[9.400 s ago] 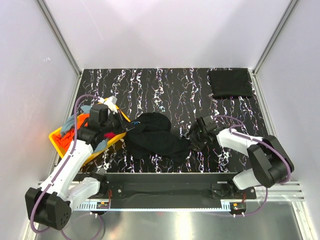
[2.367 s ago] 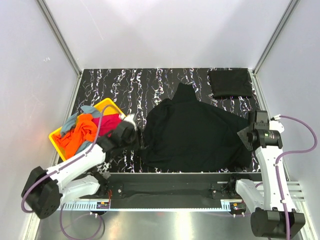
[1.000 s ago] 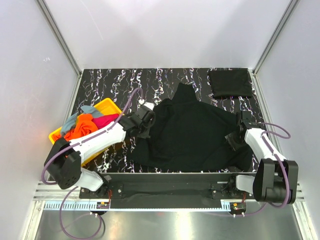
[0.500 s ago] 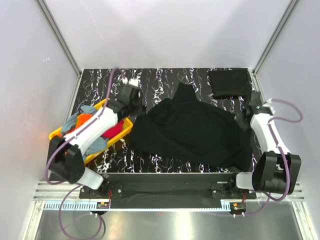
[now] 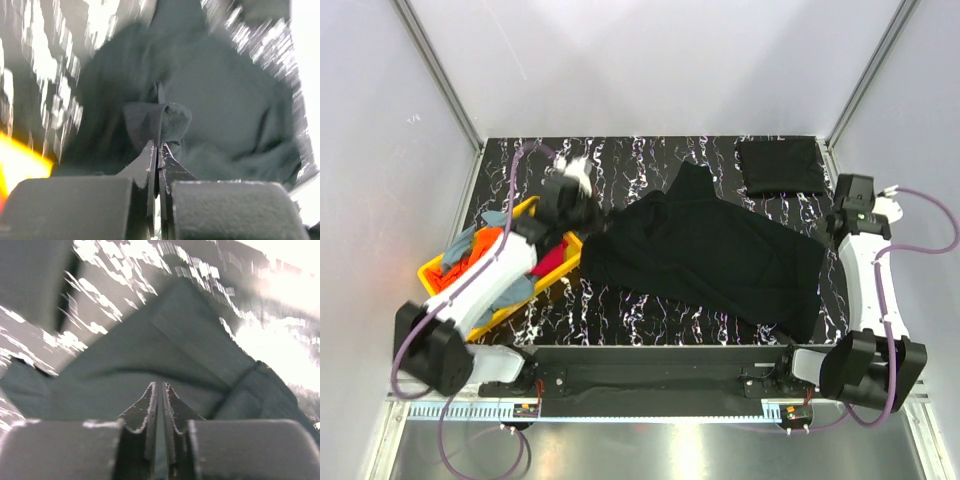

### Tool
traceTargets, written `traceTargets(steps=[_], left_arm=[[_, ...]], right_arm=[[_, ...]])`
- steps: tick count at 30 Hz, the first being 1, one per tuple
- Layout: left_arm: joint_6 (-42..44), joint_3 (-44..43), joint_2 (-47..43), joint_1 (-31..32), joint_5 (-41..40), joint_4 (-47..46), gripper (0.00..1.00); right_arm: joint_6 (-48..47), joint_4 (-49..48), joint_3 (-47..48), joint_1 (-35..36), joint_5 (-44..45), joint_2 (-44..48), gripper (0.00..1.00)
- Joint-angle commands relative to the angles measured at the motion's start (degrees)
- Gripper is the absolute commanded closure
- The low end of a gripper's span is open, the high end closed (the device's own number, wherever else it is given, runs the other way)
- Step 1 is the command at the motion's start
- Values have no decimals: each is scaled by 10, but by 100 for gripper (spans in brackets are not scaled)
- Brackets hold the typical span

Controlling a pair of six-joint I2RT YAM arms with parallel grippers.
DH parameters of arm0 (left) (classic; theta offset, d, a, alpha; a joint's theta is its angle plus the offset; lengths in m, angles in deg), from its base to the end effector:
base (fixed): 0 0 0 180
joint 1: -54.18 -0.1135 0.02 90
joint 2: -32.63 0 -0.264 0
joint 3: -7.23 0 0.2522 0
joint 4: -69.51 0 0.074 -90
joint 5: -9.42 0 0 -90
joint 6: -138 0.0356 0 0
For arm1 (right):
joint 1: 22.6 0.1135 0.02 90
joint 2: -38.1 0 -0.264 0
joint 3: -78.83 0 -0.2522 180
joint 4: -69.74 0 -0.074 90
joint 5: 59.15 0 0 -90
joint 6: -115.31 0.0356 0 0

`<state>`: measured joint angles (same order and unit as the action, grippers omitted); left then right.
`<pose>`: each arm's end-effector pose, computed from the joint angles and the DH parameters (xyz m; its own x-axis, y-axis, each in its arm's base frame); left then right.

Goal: Fold and stack the t-shirts
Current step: Flatten the tshirt out

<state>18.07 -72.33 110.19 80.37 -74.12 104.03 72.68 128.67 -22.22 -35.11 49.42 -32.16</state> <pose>0.2741 -0.1393 0.3213 -0.6794 -0.2184 -0.7006 0.2131 0.8548 -0.4731 0.2407 -0.0650 0.3173 -0.2109 0.7612 -0.6133 0.8259 0.4744 0.3048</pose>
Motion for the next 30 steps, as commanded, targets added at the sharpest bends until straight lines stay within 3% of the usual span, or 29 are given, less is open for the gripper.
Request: traceTargets(steps=[1, 3, 4, 7, 10, 11, 12, 14, 17, 22, 24, 30], left_arm=[[-25, 143, -89, 11, -35, 37, 100], [-25, 211, -120, 12, -45, 52, 94], [-28, 227, -143, 15, -54, 61, 84], [-36, 279, -189, 20, -59, 87, 81], [-45, 284, -234, 44, -102, 117, 64], [-50, 281, -243, 52, -138, 135, 61], [-61, 277, -255, 67, -153, 143, 57], [-76, 263, -262, 76, -174, 157, 45], [-118, 262, -270, 81, -199, 159, 40], [-119, 242, -251, 68, -190, 157, 39], [-109, 213, -246, 34, -139, 162, 39], [-120, 176, -290, -53, -21, 159, 39]], right_arm=[[-7, -6, -49, 1, -62, 0, 85], [-5, -17, -77, 1, -89, -6, 75], [-4, -22, -90, 1, -95, -10, 73], [-8, -25, -93, 1, -122, -20, 69], [-24, -51, -109, 2, -179, -17, 66], [-60, -103, -118, 2, -268, -19, 66], [-68, -113, -124, 6, -299, -22, 66], [-90, -121, -117, 48, -316, -31, 62], [-98, -141, -106, 121, -305, -37, 58], [-137, -290, -75, 245, -442, -118, 52], [-177, -308, -39, 316, -460, -160, 52], [-220, -350, 91, 421, -470, -310, 57]])
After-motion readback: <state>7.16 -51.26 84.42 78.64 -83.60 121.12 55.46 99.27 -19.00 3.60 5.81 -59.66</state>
